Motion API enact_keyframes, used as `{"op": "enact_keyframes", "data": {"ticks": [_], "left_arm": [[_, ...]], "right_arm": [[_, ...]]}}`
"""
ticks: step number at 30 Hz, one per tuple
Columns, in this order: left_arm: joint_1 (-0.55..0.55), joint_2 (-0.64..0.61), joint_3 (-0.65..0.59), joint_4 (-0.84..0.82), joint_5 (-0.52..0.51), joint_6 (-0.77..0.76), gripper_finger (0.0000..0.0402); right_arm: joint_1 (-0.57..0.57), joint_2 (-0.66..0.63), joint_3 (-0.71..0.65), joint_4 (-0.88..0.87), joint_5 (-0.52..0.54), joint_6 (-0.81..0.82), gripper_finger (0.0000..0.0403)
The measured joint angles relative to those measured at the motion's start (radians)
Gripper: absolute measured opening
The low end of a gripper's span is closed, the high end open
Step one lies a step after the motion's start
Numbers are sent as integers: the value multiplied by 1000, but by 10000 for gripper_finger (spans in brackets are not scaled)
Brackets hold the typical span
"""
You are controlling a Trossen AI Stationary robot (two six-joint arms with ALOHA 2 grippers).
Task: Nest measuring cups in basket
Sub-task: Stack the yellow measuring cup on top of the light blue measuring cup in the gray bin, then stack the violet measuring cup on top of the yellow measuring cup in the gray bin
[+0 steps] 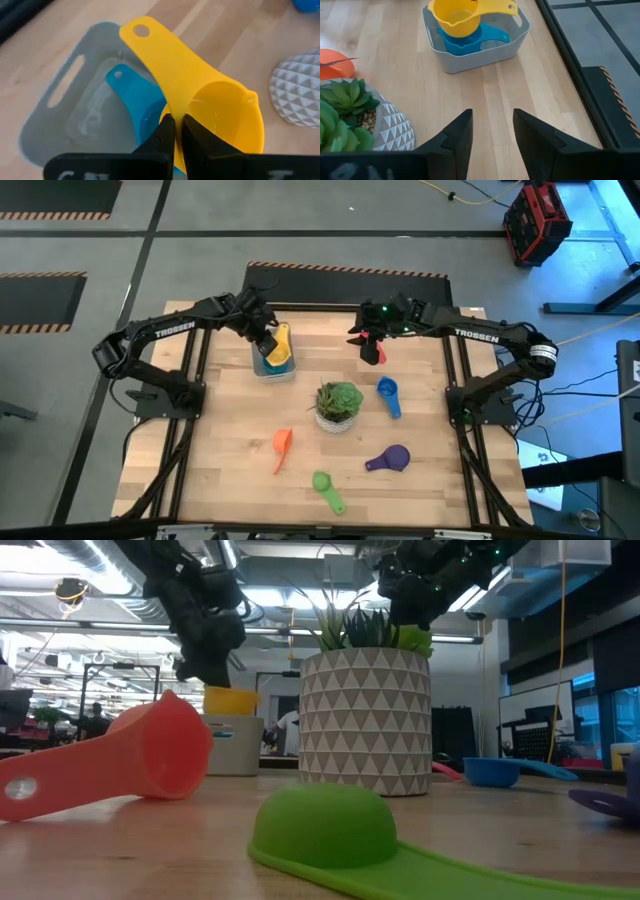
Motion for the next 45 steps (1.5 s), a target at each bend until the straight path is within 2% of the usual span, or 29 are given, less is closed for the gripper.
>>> {"op": "enact_keyframes", "data": {"ticks": [7, 13, 28, 45], "left_arm": [[-10, 0, -2, -28, -15, -29, 10], [-53, 0, -29, -24, -73, -57, 10], [-69, 0, -82, 37, -161, -59, 12], [-71, 0, -82, 35, -162, -28, 72]], "right_arm": [[0, 0, 0, 0, 0, 0, 146], [0, 0, 0, 0, 0, 0, 146], [0, 1, 0, 0, 0, 0, 146], [0, 1, 0, 0, 0, 0, 146]]}}
